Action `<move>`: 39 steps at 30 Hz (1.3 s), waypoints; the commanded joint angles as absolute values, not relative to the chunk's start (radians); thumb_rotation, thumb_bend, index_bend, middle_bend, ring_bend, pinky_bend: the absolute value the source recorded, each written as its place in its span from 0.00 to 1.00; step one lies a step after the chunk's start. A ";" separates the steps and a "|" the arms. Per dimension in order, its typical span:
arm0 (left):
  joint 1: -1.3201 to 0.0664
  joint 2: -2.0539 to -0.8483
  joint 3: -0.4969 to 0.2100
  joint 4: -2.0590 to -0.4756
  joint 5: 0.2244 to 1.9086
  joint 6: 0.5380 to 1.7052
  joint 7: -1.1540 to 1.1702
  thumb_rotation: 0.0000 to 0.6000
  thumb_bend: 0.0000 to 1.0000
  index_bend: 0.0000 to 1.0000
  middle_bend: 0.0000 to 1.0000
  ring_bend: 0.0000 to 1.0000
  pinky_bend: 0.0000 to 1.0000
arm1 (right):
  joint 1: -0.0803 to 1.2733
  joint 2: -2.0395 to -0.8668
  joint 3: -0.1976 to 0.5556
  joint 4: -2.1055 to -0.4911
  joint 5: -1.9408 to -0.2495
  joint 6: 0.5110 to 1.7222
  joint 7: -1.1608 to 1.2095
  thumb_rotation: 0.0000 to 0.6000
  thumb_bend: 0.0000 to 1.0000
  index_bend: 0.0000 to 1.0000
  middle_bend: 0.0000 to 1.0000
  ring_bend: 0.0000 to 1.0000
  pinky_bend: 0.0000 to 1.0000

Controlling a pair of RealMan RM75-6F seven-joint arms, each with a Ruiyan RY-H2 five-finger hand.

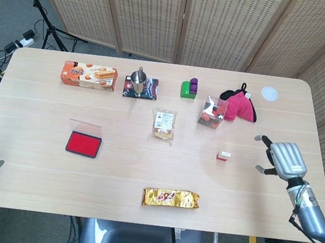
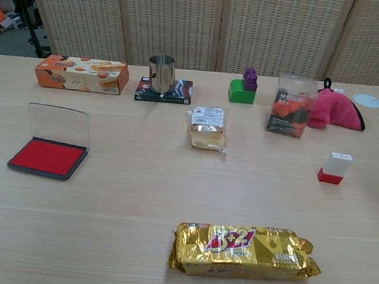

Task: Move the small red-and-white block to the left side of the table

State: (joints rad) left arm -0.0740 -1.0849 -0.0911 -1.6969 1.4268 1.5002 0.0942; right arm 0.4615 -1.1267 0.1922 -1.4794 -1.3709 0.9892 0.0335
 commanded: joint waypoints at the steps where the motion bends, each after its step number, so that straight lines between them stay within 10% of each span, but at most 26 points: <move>1: -0.085 -1.084 -0.098 -1.696 1.407 1.480 0.098 1.00 0.03 0.00 0.00 0.00 0.00 | 0.524 -1.178 0.212 -1.468 -1.256 0.905 -0.085 1.00 0.11 0.36 0.88 0.91 1.00; 11: -0.102 -1.073 -0.106 -1.702 1.372 1.439 0.086 1.00 0.03 0.00 0.00 0.00 0.00 | 0.576 -1.289 0.205 -1.441 -1.107 0.877 -0.253 1.00 0.26 0.37 0.88 0.91 1.00; 39: -0.113 -1.076 -0.101 -1.700 1.352 1.420 0.089 1.00 0.03 0.00 0.00 0.00 0.00 | 0.649 -1.470 0.169 -1.326 -0.967 0.871 -0.389 1.00 0.26 0.43 0.85 0.91 1.00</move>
State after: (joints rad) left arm -0.1131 -1.0757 -0.1010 -1.7000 1.3517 1.4197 0.0894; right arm 0.6481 -1.4680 0.1697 -1.3282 -0.9691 0.8716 -0.3892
